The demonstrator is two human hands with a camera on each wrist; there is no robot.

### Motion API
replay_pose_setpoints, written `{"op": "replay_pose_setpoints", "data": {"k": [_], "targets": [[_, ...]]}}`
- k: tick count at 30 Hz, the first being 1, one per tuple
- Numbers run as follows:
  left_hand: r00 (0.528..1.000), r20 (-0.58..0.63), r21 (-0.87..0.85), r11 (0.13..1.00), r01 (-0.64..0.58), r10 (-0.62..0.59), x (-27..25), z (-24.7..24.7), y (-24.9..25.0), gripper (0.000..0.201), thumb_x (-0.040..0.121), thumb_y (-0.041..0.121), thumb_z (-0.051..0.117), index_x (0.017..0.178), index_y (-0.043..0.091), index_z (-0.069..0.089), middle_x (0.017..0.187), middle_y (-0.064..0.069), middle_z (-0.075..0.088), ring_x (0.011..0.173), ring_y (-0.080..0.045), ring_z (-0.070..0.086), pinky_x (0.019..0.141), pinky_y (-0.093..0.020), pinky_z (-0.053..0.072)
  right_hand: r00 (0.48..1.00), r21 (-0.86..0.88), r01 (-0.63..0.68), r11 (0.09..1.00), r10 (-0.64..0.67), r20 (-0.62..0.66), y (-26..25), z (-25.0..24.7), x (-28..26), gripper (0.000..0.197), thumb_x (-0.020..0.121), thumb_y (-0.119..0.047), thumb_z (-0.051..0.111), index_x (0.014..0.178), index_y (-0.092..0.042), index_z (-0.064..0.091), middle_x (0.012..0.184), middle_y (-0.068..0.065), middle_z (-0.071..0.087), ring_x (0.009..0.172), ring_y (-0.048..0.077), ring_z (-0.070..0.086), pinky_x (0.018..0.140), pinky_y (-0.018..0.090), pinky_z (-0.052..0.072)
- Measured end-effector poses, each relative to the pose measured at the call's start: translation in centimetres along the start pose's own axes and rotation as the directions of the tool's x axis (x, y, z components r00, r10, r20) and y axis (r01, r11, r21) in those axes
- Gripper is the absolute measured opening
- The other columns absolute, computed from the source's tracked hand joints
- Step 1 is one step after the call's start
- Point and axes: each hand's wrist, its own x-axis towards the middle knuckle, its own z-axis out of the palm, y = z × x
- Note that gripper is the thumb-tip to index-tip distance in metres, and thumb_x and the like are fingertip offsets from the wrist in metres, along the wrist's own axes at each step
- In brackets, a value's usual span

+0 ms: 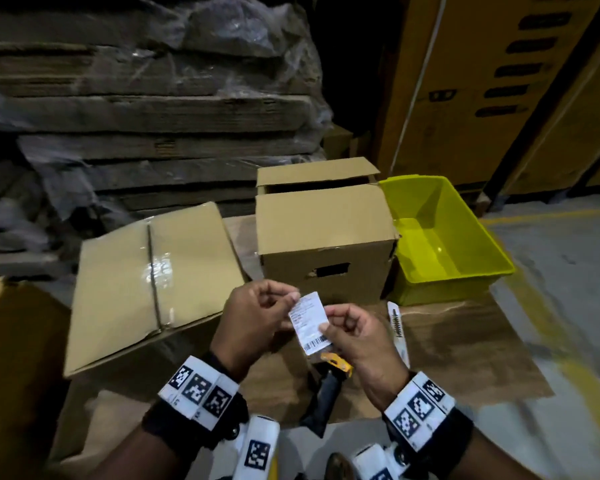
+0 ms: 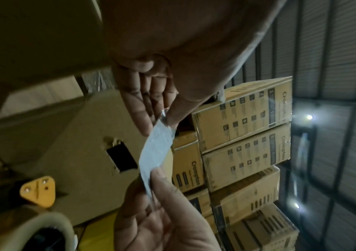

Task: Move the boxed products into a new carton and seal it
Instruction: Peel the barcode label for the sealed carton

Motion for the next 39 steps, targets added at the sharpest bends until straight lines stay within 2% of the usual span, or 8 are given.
{"op": "replay_pose_setpoints", "data": {"k": [3, 6, 11, 15, 21, 24, 31, 39], "targets": [[0.994, -0.101, 0.011, 0.999, -0.036, 0.037, -1.2, -3.8, 0.5, 0.007, 0.089, 0.005, 0.069, 0.092, -0.001, 0.069, 0.081, -0.015, 0.075, 0.070, -0.019, 0.072, 0.061, -0.030, 0.061, 0.989, -0.033, -0.059, 0.998, 0.063, 0.137, -0.1, 3.1, 0.0, 0.018, 0.082, 0.002, 0.069, 0.100, 0.000, 0.064, 0.088, 0.018, 0.073, 0.070, 0.021, 0.068, 0.057, 0.025, 0.055], [0.978, -0.190, 0.076, 0.994, -0.075, 0.088, -2.3, -7.6, 0.4, 0.004, 0.089, 0.008, 0.071, 0.089, 0.004, 0.071, 0.075, -0.007, 0.074, 0.063, -0.017, 0.065, 0.061, -0.030, 0.056, 0.959, -0.096, -0.098, 0.991, 0.119, 0.256, 0.0, 6.2, -0.2, 0.007, 0.083, 0.003, 0.068, 0.082, -0.001, 0.063, 0.067, 0.016, 0.069, 0.049, 0.013, 0.061, 0.045, 0.018, 0.048], [0.966, -0.239, 0.103, 0.992, -0.072, 0.095, -3.5, -12.9, -0.5, 0.003, 0.088, 0.011, 0.072, 0.089, 0.009, 0.073, 0.079, -0.014, 0.074, 0.069, -0.020, 0.064, 0.068, -0.038, 0.055, 0.923, -0.156, -0.135, 0.979, 0.181, 0.340, 0.6, 10.9, 0.0, 0.014, 0.079, 0.002, 0.072, 0.074, -0.003, 0.060, 0.063, 0.014, 0.068, 0.049, 0.015, 0.061, 0.044, 0.021, 0.050], [0.971, -0.220, 0.133, 0.989, -0.064, 0.093, -3.4, -16.7, -0.8, 0.003, 0.087, 0.009, 0.072, 0.089, 0.008, 0.074, 0.083, -0.017, 0.073, 0.072, -0.018, 0.065, 0.065, -0.032, 0.054, 0.922, -0.179, -0.149, 0.972, 0.202, 0.329, 1.4, 14.7, -0.1, 0.014, 0.080, 0.002, 0.072, 0.080, -0.001, 0.058, 0.066, 0.016, 0.069, 0.048, 0.016, 0.062, 0.043, 0.022, 0.050], [0.973, -0.191, 0.358, 0.932, -0.052, 0.128, -1.4, -20.3, -1.5, 0.004, 0.087, 0.014, 0.074, 0.086, 0.017, 0.077, 0.075, 0.006, 0.074, 0.062, 0.001, 0.065, 0.057, -0.020, 0.049, 0.952, -0.239, -0.149, 0.959, 0.205, 0.226, 2.5, 18.9, -0.1, 0.016, 0.083, 0.005, 0.069, 0.091, 0.006, 0.056, 0.061, 0.011, 0.067, 0.044, 0.012, 0.060, 0.043, 0.021, 0.051], [0.971, -0.192, 0.418, 0.907, -0.048, 0.140, -0.8, -20.6, -1.6, 0.006, 0.083, 0.020, 0.079, 0.080, 0.024, 0.076, 0.078, 0.011, 0.075, 0.074, -0.004, 0.069, 0.067, -0.025, 0.056, 0.964, -0.257, -0.159, 0.953, 0.206, 0.170, 3.3, 20.0, -0.4, 0.016, 0.082, 0.003, 0.071, 0.087, 0.004, 0.056, 0.064, 0.014, 0.067, 0.044, 0.013, 0.060, 0.043, 0.022, 0.050], [0.984, -0.091, 0.459, 0.883, -0.096, 0.155, -0.6, -21.0, -1.6, 0.003, 0.083, 0.025, 0.078, 0.081, 0.025, 0.076, 0.074, 0.014, 0.074, 0.070, -0.002, 0.067, 0.070, -0.032, 0.059, 0.979, -0.224, -0.158, 0.962, 0.181, 0.088, 3.6, 20.0, -1.2, 0.013, 0.082, 0.004, 0.070, 0.087, 0.003, 0.058, 0.062, 0.012, 0.067, 0.046, 0.014, 0.058, 0.045, 0.022, 0.048], [0.978, -0.109, 0.497, 0.862, -0.099, 0.175, -0.1, -20.8, -1.8, 0.010, 0.080, 0.030, 0.081, 0.075, 0.025, 0.073, 0.075, 0.013, 0.073, 0.071, -0.007, 0.067, 0.069, -0.039, 0.059, 0.971, -0.267, -0.157, 0.951, 0.197, 0.133, 4.3, 19.8, -0.7, 0.012, 0.083, 0.000, 0.070, 0.085, 0.000, 0.058, 0.066, 0.013, 0.067, 0.050, 0.016, 0.059, 0.049, 0.025, 0.048]]}}
